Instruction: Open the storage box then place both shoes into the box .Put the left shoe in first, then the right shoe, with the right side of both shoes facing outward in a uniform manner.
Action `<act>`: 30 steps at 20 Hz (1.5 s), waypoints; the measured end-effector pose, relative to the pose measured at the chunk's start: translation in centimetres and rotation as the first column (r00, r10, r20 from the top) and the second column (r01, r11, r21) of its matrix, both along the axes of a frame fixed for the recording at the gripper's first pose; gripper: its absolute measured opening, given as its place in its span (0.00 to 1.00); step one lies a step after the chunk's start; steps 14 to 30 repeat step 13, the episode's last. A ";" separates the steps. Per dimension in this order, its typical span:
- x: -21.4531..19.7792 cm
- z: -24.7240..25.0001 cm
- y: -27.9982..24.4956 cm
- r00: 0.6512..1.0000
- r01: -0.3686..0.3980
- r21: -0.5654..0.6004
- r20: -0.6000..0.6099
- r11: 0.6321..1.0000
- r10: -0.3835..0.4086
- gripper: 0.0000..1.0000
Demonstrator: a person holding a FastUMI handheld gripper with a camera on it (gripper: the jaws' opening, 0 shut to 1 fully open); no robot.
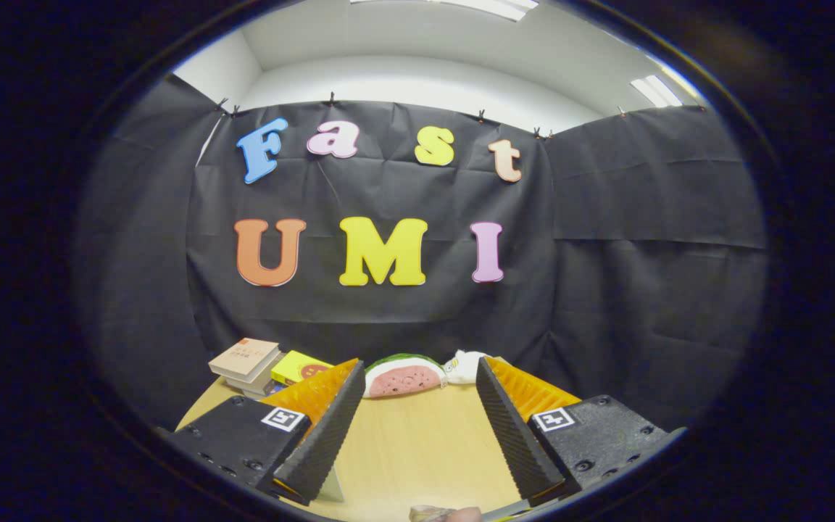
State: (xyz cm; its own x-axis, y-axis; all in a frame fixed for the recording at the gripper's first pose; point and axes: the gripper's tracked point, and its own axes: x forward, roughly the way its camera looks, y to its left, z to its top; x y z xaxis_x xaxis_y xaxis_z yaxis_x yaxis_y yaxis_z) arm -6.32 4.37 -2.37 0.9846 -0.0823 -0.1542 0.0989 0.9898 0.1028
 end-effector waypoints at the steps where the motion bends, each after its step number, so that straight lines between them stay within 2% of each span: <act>1: -0.2 0.1 0.0 1.000 0.004 0.001 -0.004 1.000 -0.004 0.99; 8: -1.2 0.5 0.8 1.000 0.014 0.007 0.003 1.000 -0.014 0.99; 13: -1.3 0.5 2.4 1.000 -0.011 -0.005 0.003 1.000 0.011 0.99; 30: -1.3 0.5 2.4 1.000 -0.011 -0.005 0.003 1.000 0.011 0.99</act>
